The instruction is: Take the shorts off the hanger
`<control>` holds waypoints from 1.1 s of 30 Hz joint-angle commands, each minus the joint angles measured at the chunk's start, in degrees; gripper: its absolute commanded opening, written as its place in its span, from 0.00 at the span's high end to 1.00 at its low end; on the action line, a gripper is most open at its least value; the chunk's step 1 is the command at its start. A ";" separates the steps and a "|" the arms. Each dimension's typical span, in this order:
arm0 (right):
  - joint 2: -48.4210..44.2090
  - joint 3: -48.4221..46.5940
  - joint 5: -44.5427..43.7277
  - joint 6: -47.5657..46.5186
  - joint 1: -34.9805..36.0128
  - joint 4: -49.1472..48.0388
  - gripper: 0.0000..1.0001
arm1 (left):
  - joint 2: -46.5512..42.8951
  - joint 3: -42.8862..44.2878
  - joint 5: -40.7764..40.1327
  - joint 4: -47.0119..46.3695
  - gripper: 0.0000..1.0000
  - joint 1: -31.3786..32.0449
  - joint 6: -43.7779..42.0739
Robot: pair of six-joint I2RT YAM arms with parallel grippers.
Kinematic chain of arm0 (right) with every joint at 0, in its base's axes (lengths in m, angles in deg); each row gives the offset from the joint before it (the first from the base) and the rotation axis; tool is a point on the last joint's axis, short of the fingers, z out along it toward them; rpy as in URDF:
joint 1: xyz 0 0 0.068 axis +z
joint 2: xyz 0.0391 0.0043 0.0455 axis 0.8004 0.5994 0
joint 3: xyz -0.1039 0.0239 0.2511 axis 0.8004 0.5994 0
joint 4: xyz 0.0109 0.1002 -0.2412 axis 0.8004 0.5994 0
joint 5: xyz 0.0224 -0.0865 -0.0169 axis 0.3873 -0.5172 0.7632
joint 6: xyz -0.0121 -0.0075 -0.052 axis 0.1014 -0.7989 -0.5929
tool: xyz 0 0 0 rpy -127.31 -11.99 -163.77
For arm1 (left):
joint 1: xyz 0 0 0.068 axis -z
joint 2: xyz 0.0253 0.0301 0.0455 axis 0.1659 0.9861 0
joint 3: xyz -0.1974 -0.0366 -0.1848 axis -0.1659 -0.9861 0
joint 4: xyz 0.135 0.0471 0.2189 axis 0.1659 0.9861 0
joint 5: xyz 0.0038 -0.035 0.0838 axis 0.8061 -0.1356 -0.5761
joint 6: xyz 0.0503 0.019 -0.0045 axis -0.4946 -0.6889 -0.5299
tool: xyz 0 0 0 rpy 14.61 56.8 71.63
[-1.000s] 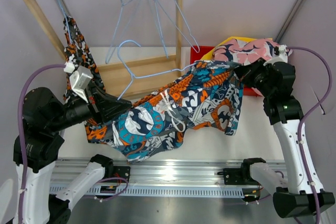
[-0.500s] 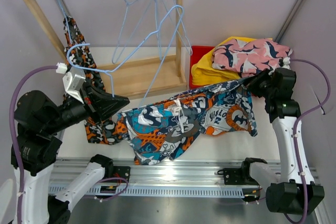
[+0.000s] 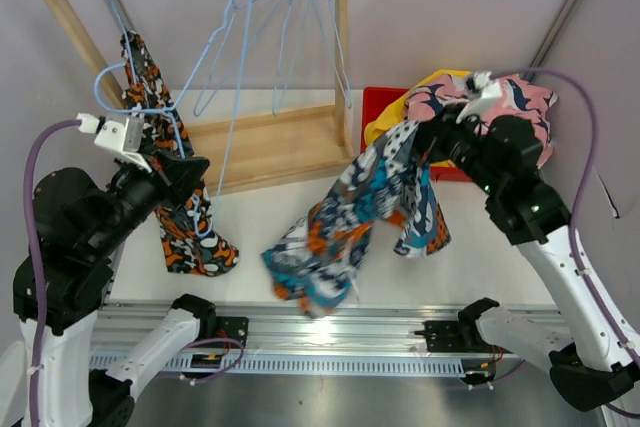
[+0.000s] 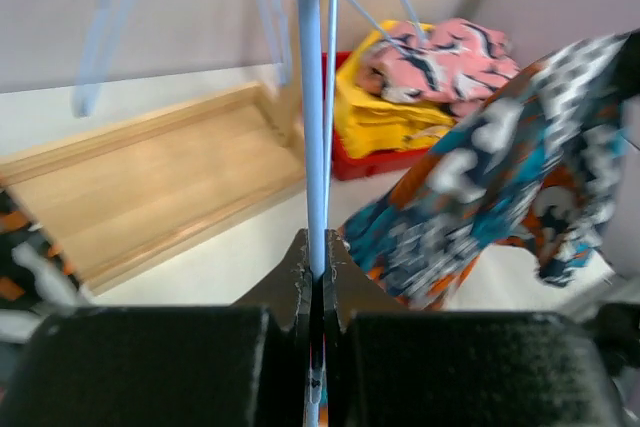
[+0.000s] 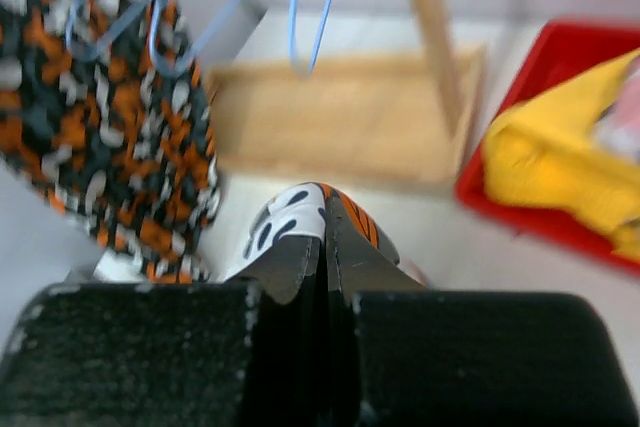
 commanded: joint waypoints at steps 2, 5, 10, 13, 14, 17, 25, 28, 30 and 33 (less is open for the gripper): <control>7.74 -17.83 -9.77 -4.65 -5.38 -0.01 1.00 | -3.54 4.54 -12.33 1.84 1.00 0.11 -1.63; 14.52 -32.50 -9.95 -4.39 -9.08 2.18 1.00 | -3.36 6.31 -17.00 4.30 1.00 0.11 -2.68; 32.34 -55.62 -8.30 -0.01 -19.61 4.13 1.00 | -3.36 8.41 -20.42 5.97 1.00 0.11 -2.95; 41.33 -67.41 -7.23 1.58 -23.41 3.60 1.00 | -2.49 10.25 -22.27 7.29 1.00 0.11 -3.56; 42.92 -69.17 -7.23 2.20 -25.33 3.25 1.00 | -2.22 10.35 -23.41 7.64 1.00 0.11 -3.74; 45.04 -67.19 -8.37 2.99 -27.19 -1.57 1.00 | -0.99 8.86 -26.39 7.91 1.00 0.11 -4.44; 39.51 -27.74 -7.59 3.96 -29.75 -19.77 1.00 | 3.31 0.78 -29.66 1.76 1.00 0.11 -5.67; 41.96 -22.97 -1.00 3.17 -29.92 -16.28 0.80 | 6.21 -0.46 -29.83 -0.26 1.00 0.11 -5.50; 42.85 -19.38 1.81 5.35 -29.92 -15.47 0.61 | 8.05 -0.46 -30.27 -1.40 1.00 0.11 -5.41; 39.79 -7.00 5.51 8.08 -29.66 -23.88 0.40 | 11.47 1.55 -31.50 -2.72 1.00 -0.07 -6.11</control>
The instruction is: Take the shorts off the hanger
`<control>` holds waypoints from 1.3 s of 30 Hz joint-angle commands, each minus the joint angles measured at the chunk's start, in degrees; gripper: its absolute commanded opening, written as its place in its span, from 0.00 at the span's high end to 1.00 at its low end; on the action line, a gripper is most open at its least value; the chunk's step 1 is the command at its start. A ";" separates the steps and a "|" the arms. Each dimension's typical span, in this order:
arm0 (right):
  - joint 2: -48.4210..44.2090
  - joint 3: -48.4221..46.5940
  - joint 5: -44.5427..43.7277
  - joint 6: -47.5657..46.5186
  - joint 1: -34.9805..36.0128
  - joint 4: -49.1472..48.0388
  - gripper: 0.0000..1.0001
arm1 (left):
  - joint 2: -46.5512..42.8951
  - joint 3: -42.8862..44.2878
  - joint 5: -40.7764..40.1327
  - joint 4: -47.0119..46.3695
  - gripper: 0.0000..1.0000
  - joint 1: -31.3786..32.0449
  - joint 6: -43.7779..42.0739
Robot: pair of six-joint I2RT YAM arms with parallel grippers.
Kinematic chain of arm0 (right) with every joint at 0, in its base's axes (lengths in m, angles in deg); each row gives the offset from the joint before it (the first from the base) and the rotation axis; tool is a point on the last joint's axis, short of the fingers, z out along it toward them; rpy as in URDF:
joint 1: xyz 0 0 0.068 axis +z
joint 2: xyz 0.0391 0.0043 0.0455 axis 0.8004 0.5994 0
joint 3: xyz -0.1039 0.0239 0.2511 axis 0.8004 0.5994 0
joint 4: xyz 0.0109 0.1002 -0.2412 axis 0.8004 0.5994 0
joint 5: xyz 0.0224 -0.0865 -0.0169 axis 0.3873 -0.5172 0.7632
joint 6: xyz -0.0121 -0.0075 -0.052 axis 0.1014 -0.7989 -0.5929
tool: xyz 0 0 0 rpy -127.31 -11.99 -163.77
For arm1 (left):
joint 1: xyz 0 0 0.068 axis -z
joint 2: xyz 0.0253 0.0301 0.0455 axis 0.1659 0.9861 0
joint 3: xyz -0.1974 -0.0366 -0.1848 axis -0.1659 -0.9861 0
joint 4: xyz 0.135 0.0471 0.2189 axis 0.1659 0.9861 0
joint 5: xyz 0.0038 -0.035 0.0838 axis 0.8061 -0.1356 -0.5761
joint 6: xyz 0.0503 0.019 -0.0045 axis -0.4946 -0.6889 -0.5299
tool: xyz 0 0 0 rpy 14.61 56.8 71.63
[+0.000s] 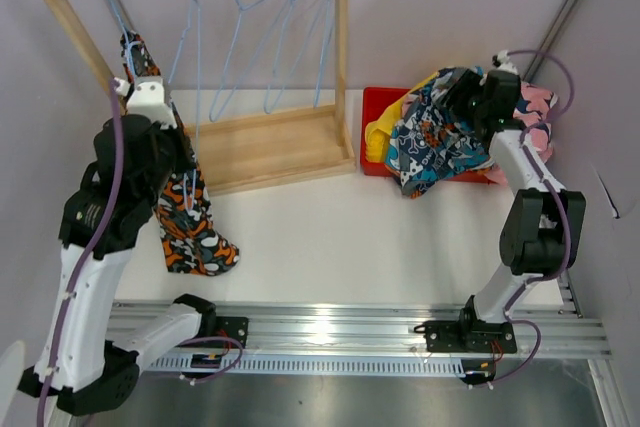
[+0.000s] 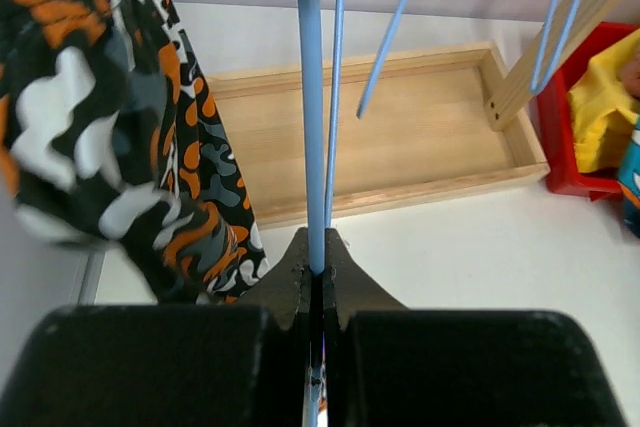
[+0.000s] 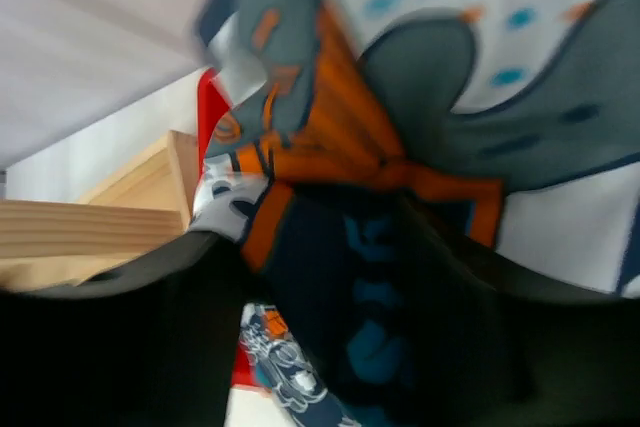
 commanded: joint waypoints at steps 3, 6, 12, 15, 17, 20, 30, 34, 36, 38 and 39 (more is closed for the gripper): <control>-7.42 15.91 6.99 4.91 0.85 -13.16 0.28 | 6.33 5.19 -2.85 -6.10 1.00 -1.38 -2.53; -10.15 21.89 7.60 5.35 1.38 -14.12 0.27 | 10.12 8.35 -0.49 -7.94 1.00 -4.72 -2.80; -18.06 30.95 9.36 4.48 3.13 -15.18 0.25 | 21.37 16.97 4.26 -12.59 1.00 -9.38 -1.31; -20.97 34.54 10.59 3.34 4.63 -15.79 0.16 | 26.74 21.89 5.75 -14.52 1.00 -9.38 -0.25; -22.46 36.13 11.20 3.07 5.51 -16.41 0.15 | 29.72 24.00 6.81 -16.63 1.00 -9.38 0.28; -24.13 39.30 11.38 3.15 6.39 -17.12 0.14 | 33.41 27.07 6.03 -18.84 1.00 -9.38 0.72; -30.90 45.10 8.75 1.31 11.31 -13.43 0.14 | 52.67 46.60 5.32 -15.59 1.00 -10.09 1.42; -33.62 47.04 7.34 1.22 12.55 -12.46 0.14 | 56.71 49.32 6.64 -13.57 1.00 -10.44 2.30; -33.89 47.56 7.16 1.31 12.99 -12.28 0.14 | 56.81 48.19 6.81 -12.52 1.00 -10.44 2.65; -33.98 47.57 7.08 1.31 13.34 -12.02 0.14 | 54.37 43.83 7.34 -12.95 1.00 -10.44 3.27; -33.98 47.39 7.08 1.31 13.51 -11.84 0.14 | 53.13 42.31 7.43 -14.26 1.00 -10.44 3.35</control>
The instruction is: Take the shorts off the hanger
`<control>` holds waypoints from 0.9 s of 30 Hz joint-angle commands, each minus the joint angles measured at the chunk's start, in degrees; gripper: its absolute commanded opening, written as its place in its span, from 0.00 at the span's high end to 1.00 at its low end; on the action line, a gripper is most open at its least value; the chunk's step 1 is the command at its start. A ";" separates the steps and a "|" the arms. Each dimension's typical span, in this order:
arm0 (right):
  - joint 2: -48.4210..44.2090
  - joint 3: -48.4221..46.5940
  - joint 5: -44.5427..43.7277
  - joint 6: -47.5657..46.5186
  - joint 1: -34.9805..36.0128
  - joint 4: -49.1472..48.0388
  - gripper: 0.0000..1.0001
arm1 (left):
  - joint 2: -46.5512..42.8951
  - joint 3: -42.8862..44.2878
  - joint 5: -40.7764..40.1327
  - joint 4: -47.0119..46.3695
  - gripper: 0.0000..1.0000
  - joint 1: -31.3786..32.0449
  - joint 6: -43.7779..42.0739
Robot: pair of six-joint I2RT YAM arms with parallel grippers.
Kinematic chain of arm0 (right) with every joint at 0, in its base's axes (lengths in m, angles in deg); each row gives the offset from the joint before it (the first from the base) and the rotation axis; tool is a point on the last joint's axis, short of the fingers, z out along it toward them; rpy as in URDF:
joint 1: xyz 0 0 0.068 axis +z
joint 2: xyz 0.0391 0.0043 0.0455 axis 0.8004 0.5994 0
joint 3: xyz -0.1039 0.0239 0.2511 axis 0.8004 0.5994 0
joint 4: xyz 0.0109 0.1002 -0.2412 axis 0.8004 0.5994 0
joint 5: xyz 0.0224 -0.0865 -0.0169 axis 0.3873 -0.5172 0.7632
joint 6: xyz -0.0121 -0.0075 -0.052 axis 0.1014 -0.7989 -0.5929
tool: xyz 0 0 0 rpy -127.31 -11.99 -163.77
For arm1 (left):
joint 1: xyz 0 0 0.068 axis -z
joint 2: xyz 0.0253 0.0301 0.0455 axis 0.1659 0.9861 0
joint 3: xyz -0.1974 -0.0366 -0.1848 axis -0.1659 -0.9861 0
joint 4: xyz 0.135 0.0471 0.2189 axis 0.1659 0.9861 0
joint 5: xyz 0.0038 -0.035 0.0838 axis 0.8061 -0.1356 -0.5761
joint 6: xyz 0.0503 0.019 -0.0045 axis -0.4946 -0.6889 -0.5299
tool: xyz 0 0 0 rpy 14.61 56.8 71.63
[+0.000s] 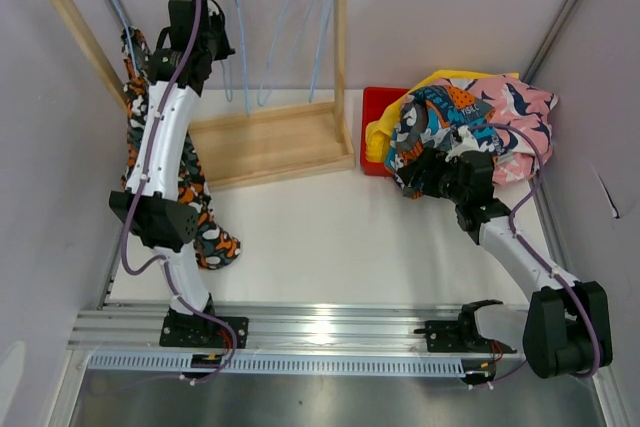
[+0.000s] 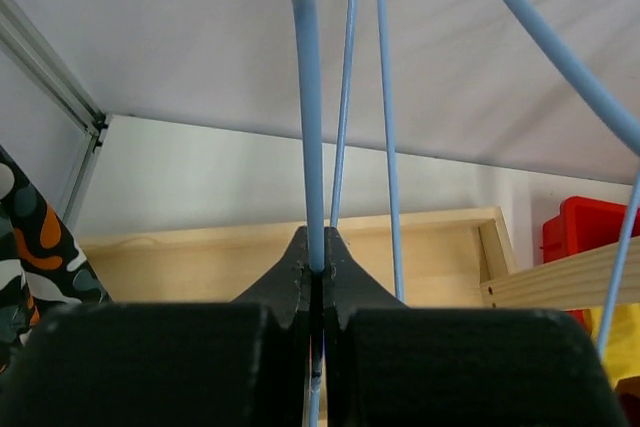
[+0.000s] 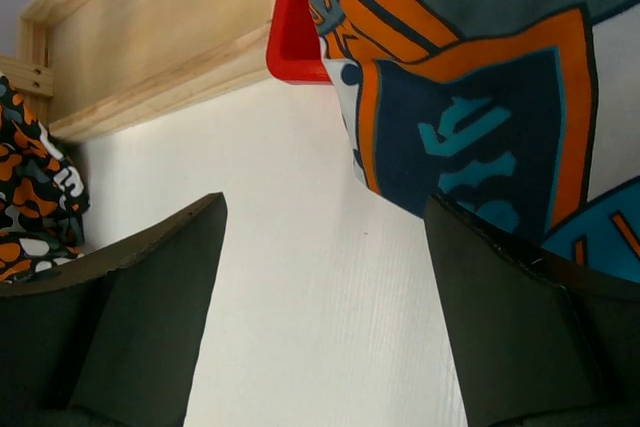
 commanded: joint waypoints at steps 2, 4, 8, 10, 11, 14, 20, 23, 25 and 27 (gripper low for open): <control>-1.43 0.07 -1.41 -1.09 1.10 0.27 0.14 | -6.62 -8.68 1.33 -3.84 0.87 -0.87 1.82; -2.05 0.16 -1.58 -1.09 1.45 0.36 0.14 | -11.02 -11.44 1.16 -5.34 0.78 -0.87 1.74; -3.28 0.77 -1.76 -0.57 1.98 0.71 0.14 | -16.38 -14.88 2.21 -3.34 0.55 -0.52 1.83; -4.42 1.38 -1.93 -0.22 2.42 0.80 0.14 | -20.33 -15.67 2.65 -2.97 0.48 0.19 0.87; -4.86 1.56 -2.02 -0.13 2.59 0.88 0.14 | -21.65 -17.50 3.35 -3.84 0.41 0.28 0.60; -6.44 2.18 -2.29 0.22 3.21 1.32 0.14 | -25.35 -17.61 8.00 -4.12 0.34 0.28 -0.99; -9.34 3.32 -3.25 0.22 3.91 2.99 0.13 | -30.09 -16.63 8.20 -0.16 0.27 0.19 -2.83; -11.28 4.90 -3.60 0.31 4.00 3.08 0.14 | -32.29 -17.87 3.99 0.71 0.26 -0.07 -4.32; -12.15 5.78 -3.60 0.49 4.00 3.17 0.14 | -33.09 -19.00 2.13 1.59 0.25 -1.04 -4.68; -12.42 6.05 -3.43 0.49 4.00 3.61 0.14 | -34.40 -20.24 1.77 1.33 0.22 -2.44 -5.12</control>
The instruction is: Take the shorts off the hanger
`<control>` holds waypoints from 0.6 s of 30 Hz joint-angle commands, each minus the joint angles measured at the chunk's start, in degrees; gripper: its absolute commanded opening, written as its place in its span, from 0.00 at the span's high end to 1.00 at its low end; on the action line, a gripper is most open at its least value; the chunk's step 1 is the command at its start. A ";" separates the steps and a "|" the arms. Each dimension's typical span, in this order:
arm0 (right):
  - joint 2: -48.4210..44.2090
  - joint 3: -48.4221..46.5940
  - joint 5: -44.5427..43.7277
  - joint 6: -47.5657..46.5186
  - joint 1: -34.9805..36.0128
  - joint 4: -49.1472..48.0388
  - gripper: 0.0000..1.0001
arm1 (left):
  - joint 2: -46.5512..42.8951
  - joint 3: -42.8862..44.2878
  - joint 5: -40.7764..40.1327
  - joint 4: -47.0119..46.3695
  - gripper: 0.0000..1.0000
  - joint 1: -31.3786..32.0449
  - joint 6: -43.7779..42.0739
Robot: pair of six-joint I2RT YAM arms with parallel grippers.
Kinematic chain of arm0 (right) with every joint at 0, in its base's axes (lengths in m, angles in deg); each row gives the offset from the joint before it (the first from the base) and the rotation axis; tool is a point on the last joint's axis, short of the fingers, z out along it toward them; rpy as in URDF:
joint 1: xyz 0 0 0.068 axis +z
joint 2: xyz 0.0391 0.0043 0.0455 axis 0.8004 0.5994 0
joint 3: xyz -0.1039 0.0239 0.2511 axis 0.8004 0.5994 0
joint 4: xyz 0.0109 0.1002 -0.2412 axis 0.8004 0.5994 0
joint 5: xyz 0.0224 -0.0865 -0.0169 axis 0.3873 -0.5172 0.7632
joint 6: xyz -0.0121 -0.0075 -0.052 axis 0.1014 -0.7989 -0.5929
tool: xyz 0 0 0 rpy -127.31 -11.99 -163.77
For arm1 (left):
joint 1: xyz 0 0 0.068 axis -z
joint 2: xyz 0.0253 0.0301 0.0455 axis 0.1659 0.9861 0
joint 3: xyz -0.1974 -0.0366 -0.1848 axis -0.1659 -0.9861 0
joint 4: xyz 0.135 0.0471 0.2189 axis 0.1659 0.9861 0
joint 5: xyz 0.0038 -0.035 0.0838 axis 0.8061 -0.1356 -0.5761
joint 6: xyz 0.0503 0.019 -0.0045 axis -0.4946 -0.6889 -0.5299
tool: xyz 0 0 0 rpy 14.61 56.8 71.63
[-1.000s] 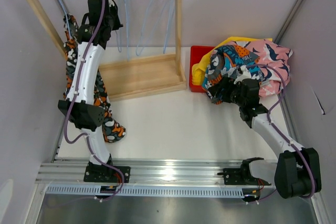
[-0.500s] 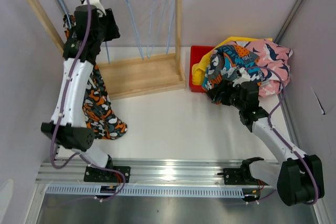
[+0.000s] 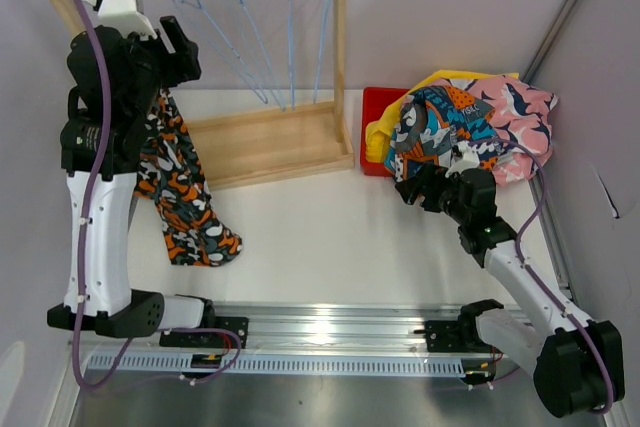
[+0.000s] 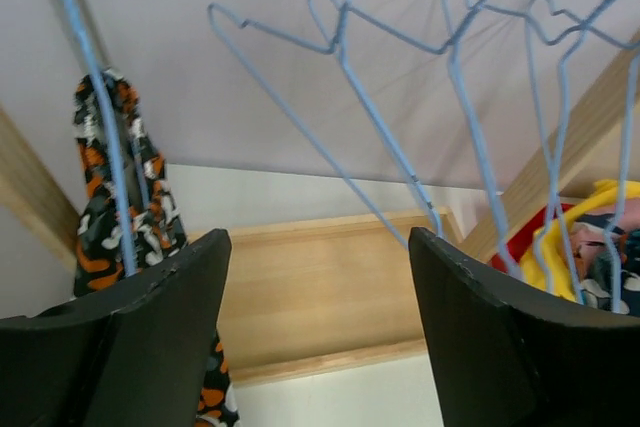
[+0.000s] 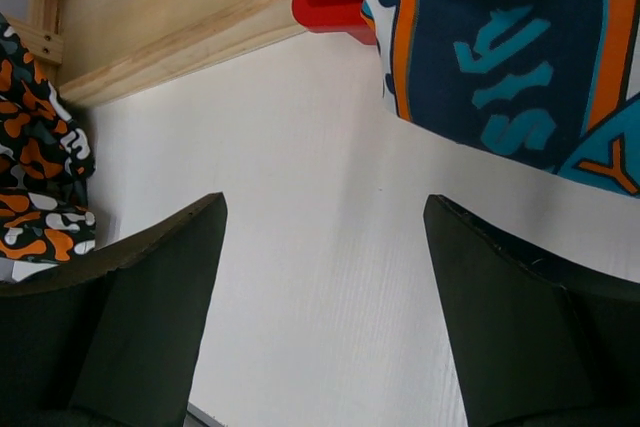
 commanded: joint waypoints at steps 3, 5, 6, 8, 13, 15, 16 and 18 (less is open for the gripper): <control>-1.96 0.63 -0.92 0.16 0.26 0.33 0.14 | -2.39 -4.41 -4.18 1.05 0.21 -4.00 -2.08; -2.31 0.80 -0.74 -0.19 0.26 0.68 0.14 | -3.09 -5.73 -4.27 0.87 0.21 -6.37 -1.64; -2.31 0.89 -0.65 -0.54 0.26 0.86 0.14 | -3.27 -5.90 -3.92 0.78 0.20 -7.17 -1.12; -2.22 0.89 -0.48 -0.72 0.26 0.95 0.14 | -3.27 -6.26 -3.31 0.87 0.20 -9.97 -0.41; -1.61 1.77 -0.04 -0.90 0.26 -0.02 0.14 | -3.19 -6.52 -2.86 0.70 0.19 -12.36 0.56; -0.99 2.12 0.31 -0.98 0.26 -0.72 0.14 | -3.01 -6.08 -2.52 0.78 0.19 -12.89 0.73; -0.73 2.21 0.40 -0.81 0.26 -1.07 0.14 | -3.01 -5.82 -2.34 0.70 0.19 -12.98 0.82; -0.12 2.56 0.58 -0.81 0.26 -1.77 0.14 | -3.01 -4.86 -1.46 1.13 0.20 -13.06 1.35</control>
